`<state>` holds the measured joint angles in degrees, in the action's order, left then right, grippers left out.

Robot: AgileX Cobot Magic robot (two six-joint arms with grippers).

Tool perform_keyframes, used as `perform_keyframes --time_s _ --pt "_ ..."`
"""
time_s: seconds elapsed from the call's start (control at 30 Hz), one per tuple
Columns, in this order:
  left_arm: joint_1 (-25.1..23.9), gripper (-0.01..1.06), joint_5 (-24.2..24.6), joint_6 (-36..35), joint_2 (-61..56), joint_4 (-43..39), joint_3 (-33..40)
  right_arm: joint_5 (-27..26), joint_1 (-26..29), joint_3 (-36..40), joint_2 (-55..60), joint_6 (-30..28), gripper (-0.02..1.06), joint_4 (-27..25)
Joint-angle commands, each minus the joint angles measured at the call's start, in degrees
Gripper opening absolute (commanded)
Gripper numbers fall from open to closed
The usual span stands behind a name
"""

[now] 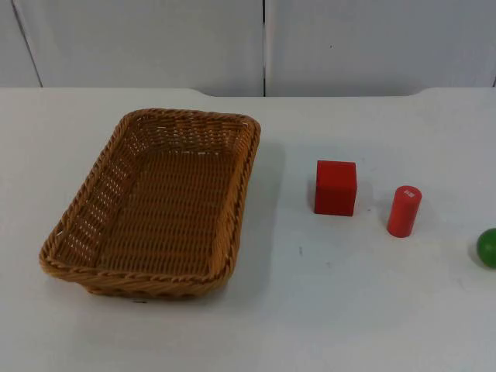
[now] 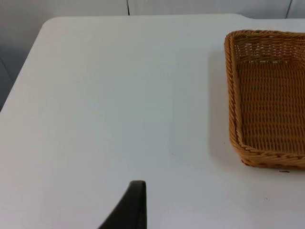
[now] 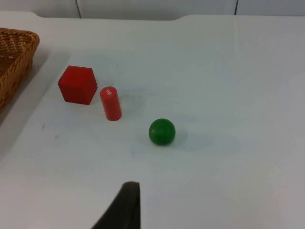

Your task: Pick up the basket with the left hand and place the object to the left of the red cylinder into the basket with the right hand.

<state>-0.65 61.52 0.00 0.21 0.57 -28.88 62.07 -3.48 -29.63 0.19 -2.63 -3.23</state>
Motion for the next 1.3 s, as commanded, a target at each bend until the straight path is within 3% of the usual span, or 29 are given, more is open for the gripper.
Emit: perform_keyframes --time_s 0.0,0.43,1.27 --pt "-0.06 1.05 0.12 0.00 -0.21 0.82 -1.51 -0.22 0.41 0.07 -0.19 0.02 1.05 0.14" --pt "-0.06 1.05 0.11 0.00 -0.21 0.94 -6.27 -0.22 0.41 0.07 -0.19 0.02 1.05 0.14" --pt "-0.06 1.05 -2.31 0.00 7.86 5.26 -6.37 -0.22 0.41 0.07 -0.19 0.21 1.05 0.14"
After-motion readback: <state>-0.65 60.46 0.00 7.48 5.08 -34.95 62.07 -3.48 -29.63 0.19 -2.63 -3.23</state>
